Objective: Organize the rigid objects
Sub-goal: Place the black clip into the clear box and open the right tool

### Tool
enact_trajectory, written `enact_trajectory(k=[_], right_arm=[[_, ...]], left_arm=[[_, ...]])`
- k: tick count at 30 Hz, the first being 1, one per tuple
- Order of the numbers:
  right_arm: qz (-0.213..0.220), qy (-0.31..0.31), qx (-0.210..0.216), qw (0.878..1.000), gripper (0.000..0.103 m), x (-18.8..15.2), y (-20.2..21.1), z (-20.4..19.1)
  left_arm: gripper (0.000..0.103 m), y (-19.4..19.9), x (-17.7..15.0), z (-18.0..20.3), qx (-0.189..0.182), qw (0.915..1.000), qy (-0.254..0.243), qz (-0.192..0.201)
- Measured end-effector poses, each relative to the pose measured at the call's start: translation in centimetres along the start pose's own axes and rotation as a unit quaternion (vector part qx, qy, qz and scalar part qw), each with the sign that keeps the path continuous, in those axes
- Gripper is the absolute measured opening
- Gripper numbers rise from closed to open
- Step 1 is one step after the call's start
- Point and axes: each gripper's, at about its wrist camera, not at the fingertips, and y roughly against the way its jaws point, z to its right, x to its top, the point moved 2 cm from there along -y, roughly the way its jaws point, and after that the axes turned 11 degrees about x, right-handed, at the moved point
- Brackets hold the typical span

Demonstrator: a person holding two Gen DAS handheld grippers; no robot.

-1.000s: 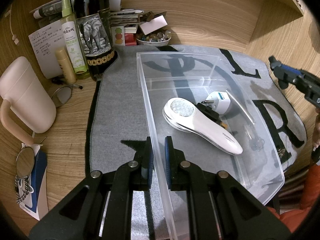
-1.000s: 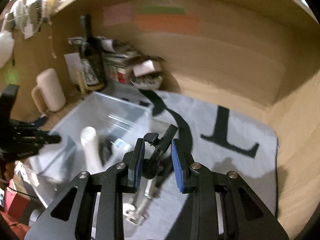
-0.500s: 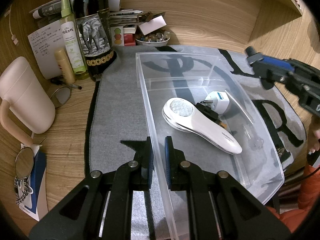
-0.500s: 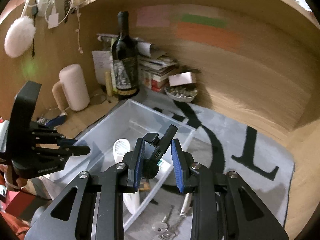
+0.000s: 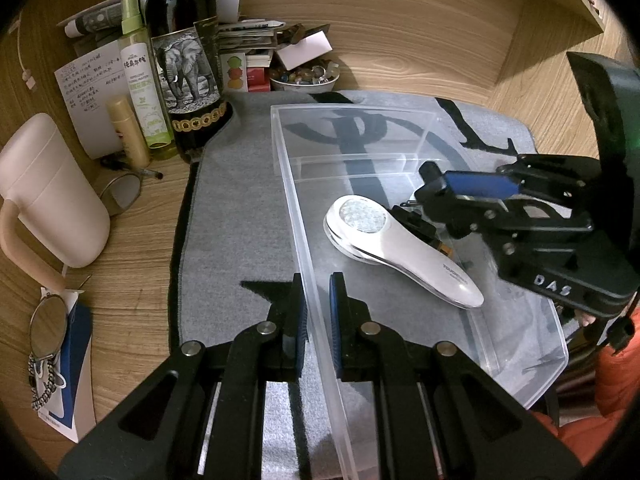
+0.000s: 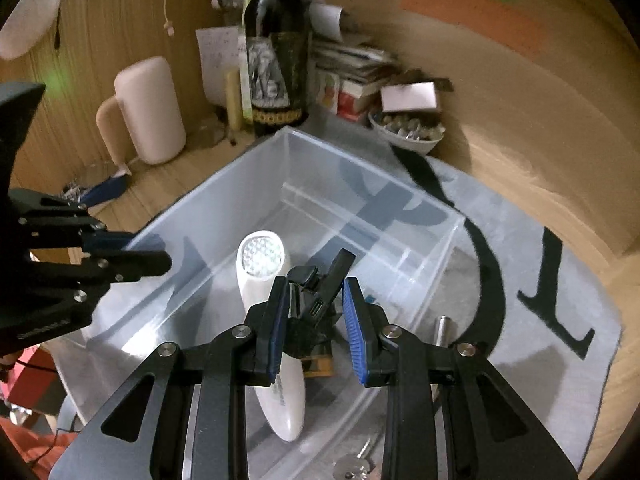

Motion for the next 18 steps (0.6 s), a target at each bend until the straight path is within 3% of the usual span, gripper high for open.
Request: enact_trajectory(k=[4,8,12,18], right_arm=[[-0.008,0.005,-0.001,1.000,0.026,-0.2,-0.3,-0.2],[-0.001,0.006,-0.006,1.000,0.045,-0.1,0.0,-0.3],[0.010,0.006,-0.008,1.000,0.048,0.0,1.0,-0.4],[0.037,0.001,-0.020,0.999,0.059,0.0,3.1,-0.1]], left_arm=[[0.010,0.0,0.0,-0.1,0.000,1.0000,0.000,0.000],[0.010,0.0,0.0,-0.1,0.000,1.0000,0.000,0.000],[0.010,0.0,0.0,-0.2,0.000,1.0000,0.000,0.000],[0.010,0.0,0.0,-0.2,0.000,1.0000,0.000,0.000]])
